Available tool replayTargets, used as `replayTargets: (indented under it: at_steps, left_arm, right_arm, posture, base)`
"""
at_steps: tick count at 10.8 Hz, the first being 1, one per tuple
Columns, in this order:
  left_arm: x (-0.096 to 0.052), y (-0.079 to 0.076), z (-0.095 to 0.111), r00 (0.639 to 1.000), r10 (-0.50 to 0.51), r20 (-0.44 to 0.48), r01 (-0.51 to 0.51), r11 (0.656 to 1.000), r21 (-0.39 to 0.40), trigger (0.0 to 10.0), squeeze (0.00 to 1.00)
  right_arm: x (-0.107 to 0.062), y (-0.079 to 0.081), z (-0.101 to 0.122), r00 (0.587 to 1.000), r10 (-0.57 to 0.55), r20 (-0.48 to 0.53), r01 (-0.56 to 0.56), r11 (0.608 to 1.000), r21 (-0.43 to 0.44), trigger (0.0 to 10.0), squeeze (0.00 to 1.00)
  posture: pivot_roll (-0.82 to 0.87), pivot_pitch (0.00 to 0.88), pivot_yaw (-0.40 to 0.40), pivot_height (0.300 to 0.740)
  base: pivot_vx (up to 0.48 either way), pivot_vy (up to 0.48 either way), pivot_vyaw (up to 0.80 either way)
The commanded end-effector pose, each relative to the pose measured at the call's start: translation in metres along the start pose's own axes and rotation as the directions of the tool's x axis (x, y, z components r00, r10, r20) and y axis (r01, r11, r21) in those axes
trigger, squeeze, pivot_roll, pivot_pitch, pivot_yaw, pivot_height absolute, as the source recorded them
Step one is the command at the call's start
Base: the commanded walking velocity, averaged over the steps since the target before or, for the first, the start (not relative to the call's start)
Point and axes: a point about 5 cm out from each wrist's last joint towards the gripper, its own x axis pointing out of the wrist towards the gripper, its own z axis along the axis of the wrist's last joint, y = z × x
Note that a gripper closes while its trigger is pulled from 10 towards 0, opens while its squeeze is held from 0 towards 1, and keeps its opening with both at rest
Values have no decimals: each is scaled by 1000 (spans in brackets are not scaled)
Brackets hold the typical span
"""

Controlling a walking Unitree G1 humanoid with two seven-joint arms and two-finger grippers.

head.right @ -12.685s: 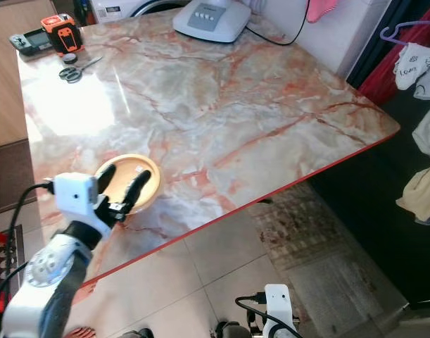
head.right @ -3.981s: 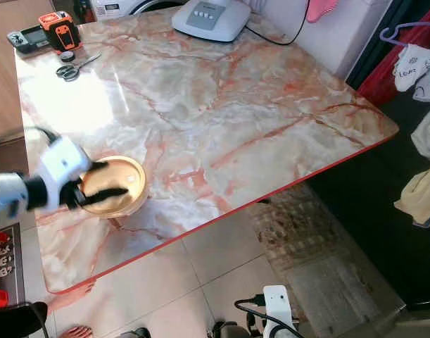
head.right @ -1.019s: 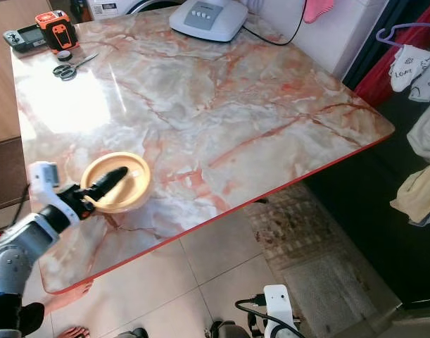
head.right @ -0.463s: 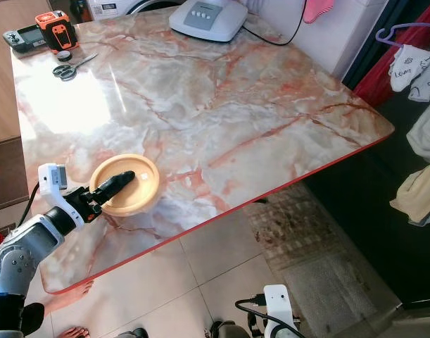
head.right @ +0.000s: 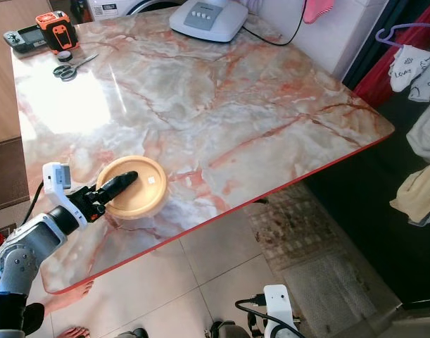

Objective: Restocking fridge

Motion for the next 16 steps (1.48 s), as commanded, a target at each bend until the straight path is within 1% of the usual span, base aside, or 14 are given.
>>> replayTargets:
  at_steps: [1,3,5,6,7,8,9,10,11,12,14,15,16]
  left_arm:
    - [-3,5,-15,997,39,-67,-40,999,-4,0,0]
    - [-3,5,-15,997,38,-69,-39,999,-1,0,0]
    - [-3,1,-13,998,36,-58,-35,999,22,0,0]
    - [0,-5,-12,999,30,-26,-30,999,23,0,0]
    - [3,-10,-18,999,38,-7,-38,999,13,0,0]
    - [4,-14,-21,999,42,18,-42,999,-9,0,0]
    - [7,-21,-17,993,33,114,-20,993,-112,0,0]
    - [12,-30,-15,985,16,172,16,983,-183,118,0]
    - [14,-35,-15,982,11,189,29,978,-208,10000,0]
    - [15,-39,-15,979,14,201,32,974,-223,10000,0]
    - [12,-46,-15,975,45,216,1,978,-207,10000,0]
    - [6,-48,-7,961,99,257,-62,987,-150,10000,0]
    - [-1,-48,2,945,153,291,-125,986,-112,10000,0]
  right_arm:
    - [-2,-1,-10,999,-3,-37,2,1000,-2,10000,0]
    - [-2,-1,-10,999,-2,-37,1,1000,-3,10000,0]
    - [-2,-1,-11,999,-1,-38,1,1000,-6,10000,0]
    - [-2,-1,-11,999,0,-38,0,1000,-6,10000,0]
    - [-2,-1,-11,999,1,-39,-1,1000,-5,10000,0]
    - [-2,-1,-11,999,1,-38,-1,1000,-5,10000,0]
    - [-2,-1,-11,999,1,-38,-1,1000,-5,10000,0]
    - [-2,0,-11,999,1,-38,-1,1000,-5,10000,0]
    - [-2,0,-12,999,1,-39,-1,1000,-5,10000,0]
    - [-2,0,-12,999,0,-39,0,1000,-5,10000,0]
    - [-2,1,-14,999,-4,-41,4,1000,1,10000,0]
    - [-2,1,-14,999,-10,-41,10,1000,12,10000,0]
    - [-3,0,-15,999,-13,-43,13,1000,14,10000,0]
  posture:
    - [-102,203,-80,740]
    - [-102,203,-80,740]
    - [-98,204,-81,740]
    - [-97,203,-81,740]
    - [-99,201,-79,740]
    - [-99,200,-79,740]
    - [-96,192,-80,740]
    - [-98,184,-77,740]
    - [-99,168,-75,740]
    - [-98,156,-72,740]
    - [-99,133,-62,740]
    - [-98,120,-57,740]
    - [-93,111,-54,740]
  base:
    - [0,0,0]
    - [0,0,0]
    - [0,0,0]
    - [0,0,0]
    - [0,0,0]
    - [0,0,0]
    - [0,0,0]
    - [0,0,0]
    - [0,0,0]
    - [0,0,0]
    - [0,0,0]
    - [0,0,0]
    - [0,0,0]
